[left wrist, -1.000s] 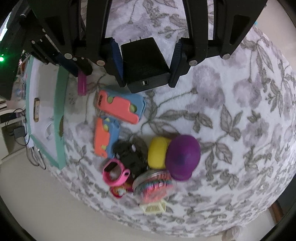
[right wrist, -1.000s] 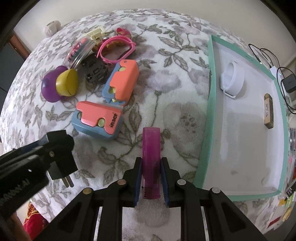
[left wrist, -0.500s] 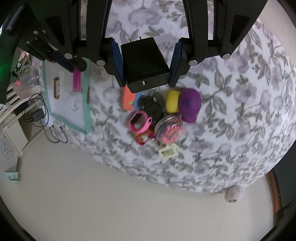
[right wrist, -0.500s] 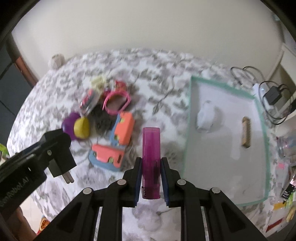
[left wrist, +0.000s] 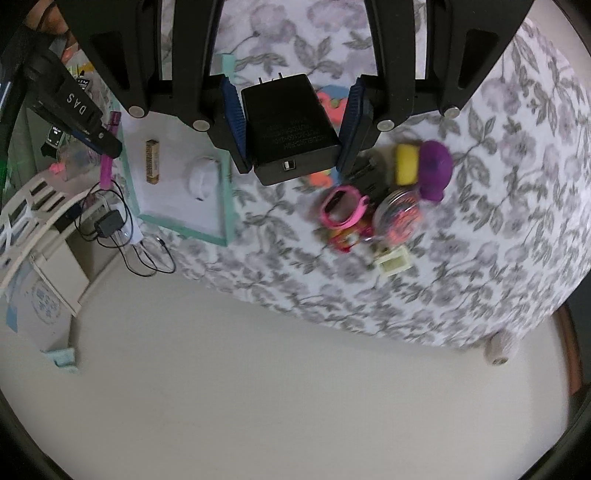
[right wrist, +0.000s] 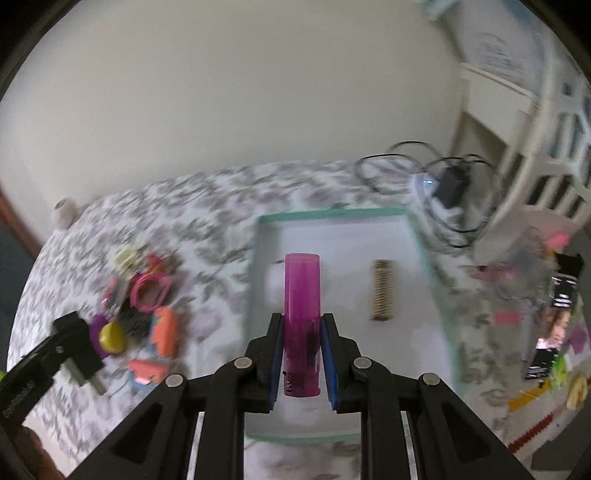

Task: Organize rigid objects
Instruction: 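Lift and carry the black charger and pink lighter over the tray, then lower and release the charger and pink lighter into the tray with both tools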

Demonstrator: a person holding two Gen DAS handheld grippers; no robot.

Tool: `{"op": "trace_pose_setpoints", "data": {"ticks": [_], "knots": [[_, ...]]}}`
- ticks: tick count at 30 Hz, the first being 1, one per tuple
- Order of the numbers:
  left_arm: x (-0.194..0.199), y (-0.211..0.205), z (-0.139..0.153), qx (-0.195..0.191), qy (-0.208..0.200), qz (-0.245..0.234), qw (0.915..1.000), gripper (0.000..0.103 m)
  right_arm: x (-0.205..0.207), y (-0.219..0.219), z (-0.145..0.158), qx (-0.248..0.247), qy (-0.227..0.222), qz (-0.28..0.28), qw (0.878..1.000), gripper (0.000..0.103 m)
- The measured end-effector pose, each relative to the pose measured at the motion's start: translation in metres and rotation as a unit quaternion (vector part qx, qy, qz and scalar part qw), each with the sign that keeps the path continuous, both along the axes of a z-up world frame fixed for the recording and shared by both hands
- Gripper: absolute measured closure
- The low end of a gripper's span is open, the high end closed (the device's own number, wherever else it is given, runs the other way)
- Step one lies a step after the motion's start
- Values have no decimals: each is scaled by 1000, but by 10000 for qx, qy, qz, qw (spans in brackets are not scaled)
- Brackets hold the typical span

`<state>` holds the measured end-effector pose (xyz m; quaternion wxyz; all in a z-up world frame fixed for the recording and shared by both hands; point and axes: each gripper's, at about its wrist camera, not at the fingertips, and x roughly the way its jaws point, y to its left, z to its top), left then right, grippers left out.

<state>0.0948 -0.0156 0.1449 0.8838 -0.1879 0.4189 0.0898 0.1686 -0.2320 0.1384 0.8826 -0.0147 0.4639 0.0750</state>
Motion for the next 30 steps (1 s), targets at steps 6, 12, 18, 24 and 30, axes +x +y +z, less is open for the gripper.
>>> {"op": "trace_pose_setpoints", "data": {"ticks": [6, 12, 18, 24, 30], "knots": [[24, -36, 7, 73, -22, -377, 9993, 55, 15, -36, 2, -71, -84, -436, 9990, 82], [42, -79, 9, 221, -81, -814, 9964, 55, 21, -55, -6, -196, -78, -620, 9979, 82], [58, -109, -19, 410, 162, -1126, 9927, 55, 29, -70, -35, -140, 225, -753, 9968, 82], [70, -120, -66, 316, 676, -1213, 9898, 55, 35, -81, -65, -229, 589, -868, 9942, 82], [74, -135, -92, 365, 989, -1409, 9844, 55, 38, -82, -93, -333, 937, -860, 9913, 82]]}}
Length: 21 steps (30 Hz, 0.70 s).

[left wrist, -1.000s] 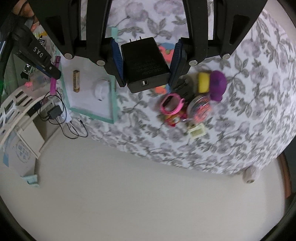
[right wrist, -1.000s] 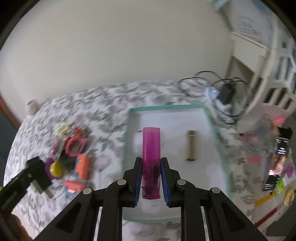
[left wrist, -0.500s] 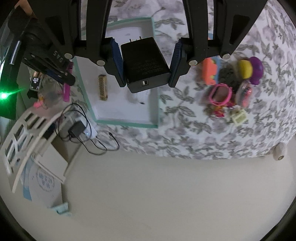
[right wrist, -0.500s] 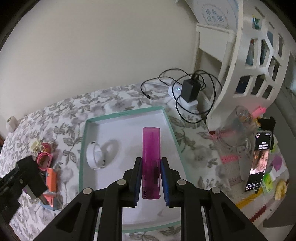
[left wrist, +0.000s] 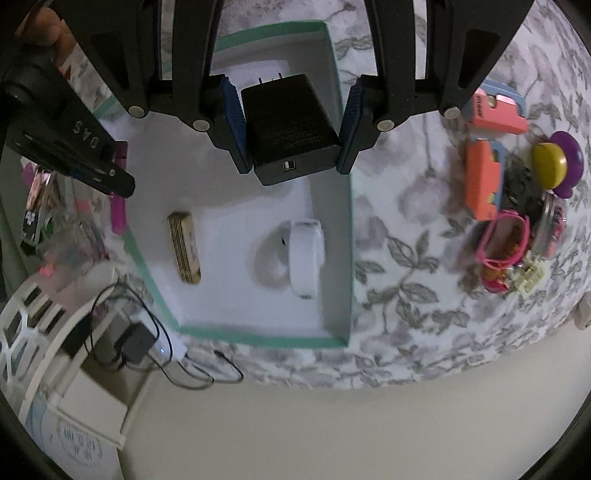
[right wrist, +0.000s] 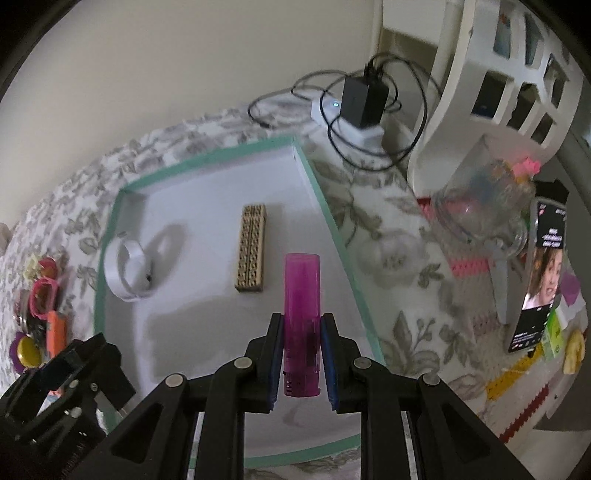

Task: Organize rigid objects
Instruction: 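Lower and release the charger and pink lighter into the tray with both tools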

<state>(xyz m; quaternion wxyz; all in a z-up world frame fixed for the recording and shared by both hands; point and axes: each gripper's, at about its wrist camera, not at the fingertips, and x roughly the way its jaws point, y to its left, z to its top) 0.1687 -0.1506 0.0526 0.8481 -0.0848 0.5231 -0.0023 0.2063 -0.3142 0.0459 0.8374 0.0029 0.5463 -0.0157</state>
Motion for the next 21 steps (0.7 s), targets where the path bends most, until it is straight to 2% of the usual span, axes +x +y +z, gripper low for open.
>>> {"op": "trace_pose_setpoints", "data": {"ticks": [9, 18, 20, 21], "knots": [[3, -8, -20, -31, 335, -73, 9994, 55, -1, -2, -32, -63, 458, 34, 9989, 82], [4, -9, -21, -159, 392, -101, 9991, 54, -5, 2, -33, -86, 500, 113, 9986, 81], [4, -9, -21, -211, 420, -101, 9988, 53, -3, 3, -29, -117, 494, 128, 9986, 79], [4, -8, -20, -264, 454, -98, 9986, 50, -2, 4, -27, -142, 483, 136, 9986, 72]]}}
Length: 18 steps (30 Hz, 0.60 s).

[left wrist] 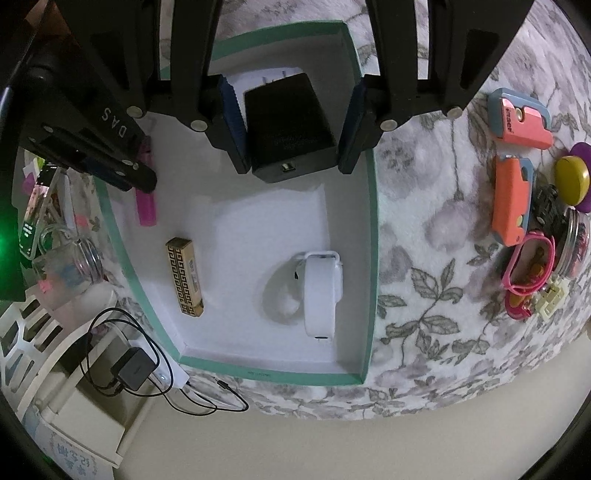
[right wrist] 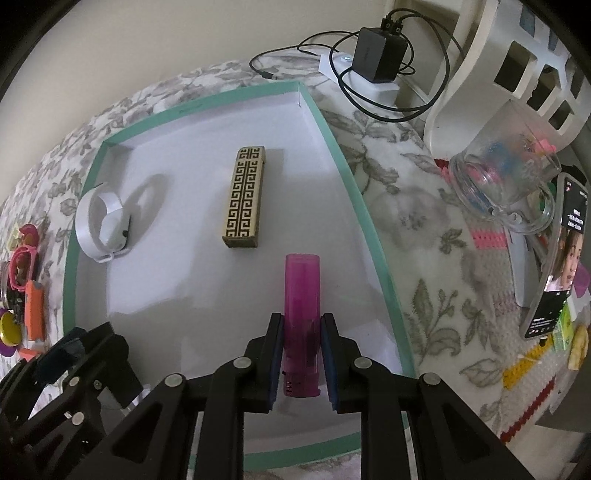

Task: Organize rigid objects
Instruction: 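Lower and release the charger and pink lighter into the tray with both tools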

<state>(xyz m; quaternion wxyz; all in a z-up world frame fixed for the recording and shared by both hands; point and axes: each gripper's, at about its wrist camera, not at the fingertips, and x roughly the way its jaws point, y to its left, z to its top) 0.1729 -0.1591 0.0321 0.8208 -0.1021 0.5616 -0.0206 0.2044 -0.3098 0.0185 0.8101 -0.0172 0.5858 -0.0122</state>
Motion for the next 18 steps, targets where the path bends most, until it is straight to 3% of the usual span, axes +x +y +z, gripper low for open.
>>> {"op": "trace_pose_setpoints", "data": {"ticks": [1, 2, 13, 14, 16, 17, 18], "knots": [[0, 1, 1, -48, 16, 6, 10000, 49, -1, 1, 2, -20, -20, 9, 10000, 61], [0, 1, 2, -105, 14, 7, 9999, 48, -1, 1, 5, -7, -74, 13, 10000, 57], [-13, 22, 45, -305, -363, 338, 9983, 44, -4, 2, 45, -16, -534, 29, 9986, 55], [-14, 25, 49, -293, -409, 384, 9980, 41, -6, 2, 49, 3, -574, 38, 9983, 54], [-17, 33, 54, -283, -490, 516, 9971, 27, -8, 4, 53, 43, -629, 48, 9980, 39], [-18, 35, 55, -280, -499, 559, 9968, 19, -10, 5, 55, 55, -652, 69, 9978, 37], [-19, 40, 56, -268, -504, 630, 9964, 18, -11, 7, 55, 53, -656, 87, 9978, 37]]}}
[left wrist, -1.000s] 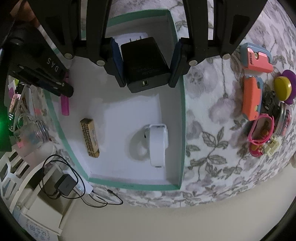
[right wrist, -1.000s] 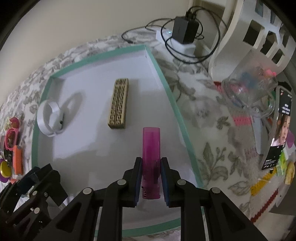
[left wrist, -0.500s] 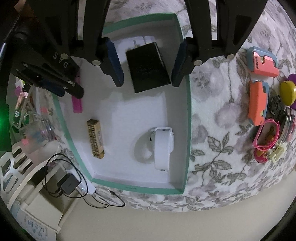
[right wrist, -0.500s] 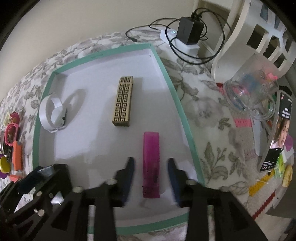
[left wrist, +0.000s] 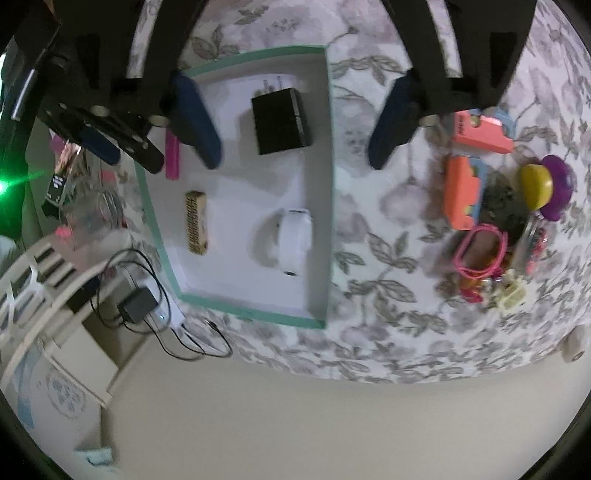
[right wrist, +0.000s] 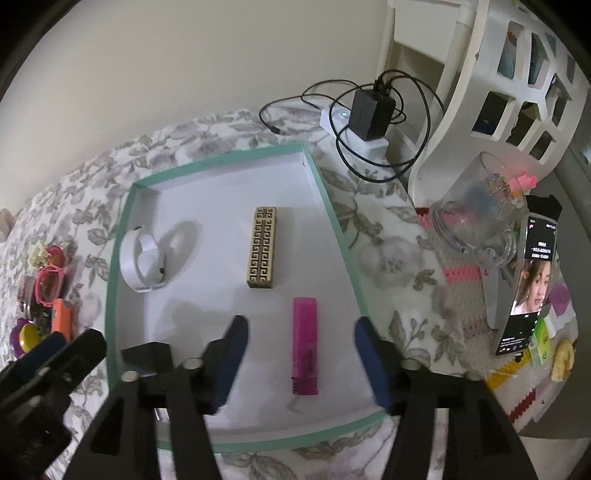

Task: Organize rigid objects
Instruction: 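Lower and release the charger and pink lighter into the tray with both tools, then withdraw both tools from the tray toward the remaining objects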

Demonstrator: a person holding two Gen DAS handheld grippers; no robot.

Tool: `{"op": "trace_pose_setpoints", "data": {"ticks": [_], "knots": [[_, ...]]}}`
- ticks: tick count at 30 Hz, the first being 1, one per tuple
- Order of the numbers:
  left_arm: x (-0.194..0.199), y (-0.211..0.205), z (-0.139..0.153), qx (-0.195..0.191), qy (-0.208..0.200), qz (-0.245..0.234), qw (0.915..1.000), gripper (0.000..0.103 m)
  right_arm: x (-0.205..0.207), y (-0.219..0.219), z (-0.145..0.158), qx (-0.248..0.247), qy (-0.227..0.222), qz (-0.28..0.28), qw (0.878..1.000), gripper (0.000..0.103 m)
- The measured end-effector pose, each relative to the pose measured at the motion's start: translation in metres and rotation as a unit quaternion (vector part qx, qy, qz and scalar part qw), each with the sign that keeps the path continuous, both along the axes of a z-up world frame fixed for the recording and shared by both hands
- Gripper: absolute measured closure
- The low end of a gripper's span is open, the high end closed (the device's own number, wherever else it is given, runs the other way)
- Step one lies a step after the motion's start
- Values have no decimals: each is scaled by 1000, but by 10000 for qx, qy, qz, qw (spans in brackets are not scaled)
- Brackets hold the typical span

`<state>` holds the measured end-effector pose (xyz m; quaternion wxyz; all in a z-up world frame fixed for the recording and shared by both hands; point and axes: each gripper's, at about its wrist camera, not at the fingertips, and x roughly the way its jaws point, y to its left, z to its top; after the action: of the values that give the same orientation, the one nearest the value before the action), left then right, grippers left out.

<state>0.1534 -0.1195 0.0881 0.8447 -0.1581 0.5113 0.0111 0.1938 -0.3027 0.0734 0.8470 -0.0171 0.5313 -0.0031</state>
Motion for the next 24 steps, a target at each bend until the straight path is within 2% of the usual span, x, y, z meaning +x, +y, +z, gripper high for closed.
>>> {"op": "trace_pose_setpoints", "data": {"ticks": [2, 4, 6, 11, 14, 24], "knots": [[-2, 7, -1, 37, 34, 89, 9999, 18, -2, 5, 0, -15, 2, 60, 10000, 34], [-5, 14, -3, 98, 72, 203, 9997, 15, -4, 8, -1, -13, 10, 100, 9999, 25], [-8, 24, -5, 135, 94, 353, 9992, 0, -6, 11, -3, -7, 15, 139, 9999, 23], [-14, 42, -9, 196, 119, 607, 9979, 0, -9, 18, -5, -83, -35, 250, 9996, 11], [-18, 51, -11, 280, 237, 703, 9969, 0, -11, 20, -5, -74, -75, 287, 9995, 1], [-19, 71, -18, 375, 430, 832, 9949, 0, -12, 31, -16, -186, -4, 405, 9990, 0]]}}
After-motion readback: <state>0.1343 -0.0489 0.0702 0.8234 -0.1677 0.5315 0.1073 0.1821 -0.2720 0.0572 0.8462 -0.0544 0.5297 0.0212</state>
